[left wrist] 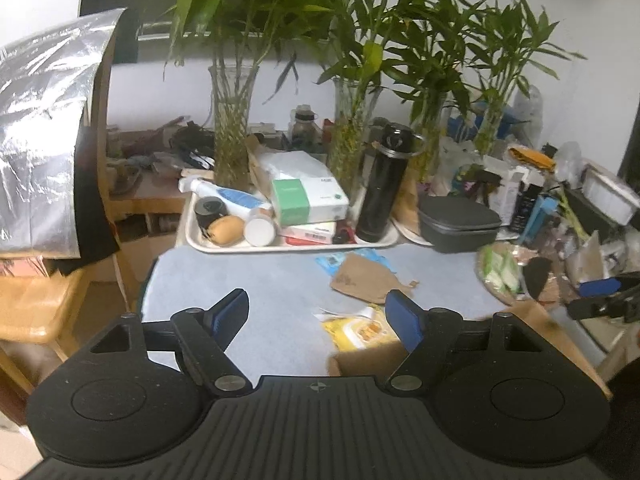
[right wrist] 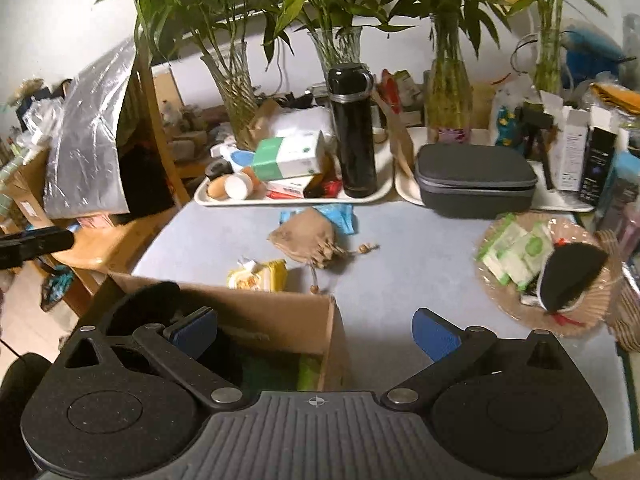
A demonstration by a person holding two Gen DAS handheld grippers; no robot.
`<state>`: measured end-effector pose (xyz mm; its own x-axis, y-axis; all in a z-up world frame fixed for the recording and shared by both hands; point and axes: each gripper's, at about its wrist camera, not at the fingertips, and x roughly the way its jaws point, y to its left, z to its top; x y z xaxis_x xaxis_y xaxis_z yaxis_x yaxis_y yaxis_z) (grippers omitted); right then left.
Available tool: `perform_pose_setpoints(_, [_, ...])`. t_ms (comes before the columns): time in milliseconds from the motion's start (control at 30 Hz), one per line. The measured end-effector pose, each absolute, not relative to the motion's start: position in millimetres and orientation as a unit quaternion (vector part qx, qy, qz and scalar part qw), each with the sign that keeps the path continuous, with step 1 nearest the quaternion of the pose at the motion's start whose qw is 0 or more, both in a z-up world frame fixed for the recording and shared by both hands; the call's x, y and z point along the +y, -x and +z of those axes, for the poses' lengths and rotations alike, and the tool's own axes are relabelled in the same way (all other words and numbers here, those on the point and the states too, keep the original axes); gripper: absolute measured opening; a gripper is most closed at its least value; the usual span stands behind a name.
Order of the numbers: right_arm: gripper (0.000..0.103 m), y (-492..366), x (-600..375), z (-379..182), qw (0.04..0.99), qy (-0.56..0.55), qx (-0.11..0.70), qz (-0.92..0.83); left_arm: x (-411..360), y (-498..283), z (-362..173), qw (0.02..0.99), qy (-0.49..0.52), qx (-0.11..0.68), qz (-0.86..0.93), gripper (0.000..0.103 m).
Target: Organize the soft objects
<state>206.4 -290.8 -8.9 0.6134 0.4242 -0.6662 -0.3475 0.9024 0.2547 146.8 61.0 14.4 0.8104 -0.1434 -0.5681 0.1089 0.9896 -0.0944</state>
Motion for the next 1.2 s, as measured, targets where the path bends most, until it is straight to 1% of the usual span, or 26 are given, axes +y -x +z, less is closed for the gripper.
perform_pose_setpoints(300, [0.103, -240, -299, -25, 0.902, -0.073, 0.361, 0.224, 72, -180, -4, 0.946, 0.047, 0.311, -0.076, 0.075])
perform_pose_setpoints(467, [0.103, -257, -299, -37, 0.91, -0.073, 0.344, 0.221, 84, -196, -15, 0.948, 0.066, 0.302, -0.075, 0.075])
perform_pose_setpoints(800, [0.103, -301, -291, -59, 0.91, -0.067, 0.345, 0.22, 99, -236, -45, 0.94, 0.105, 0.31, -0.095, 0.075])
perform_pose_setpoints(1067, [0.103, -331, -288, -75, 0.9, -0.072, 0.365, 0.228, 103, -273, -82, 0.92, 0.136, 0.346, -0.126, 0.074])
perform_pose_setpoints(1200, [0.103, -342, -289, -80, 0.897, -0.078, 0.373, 0.224, 108, -295, -99, 0.893, 0.184, 0.383, -0.151, 0.074])
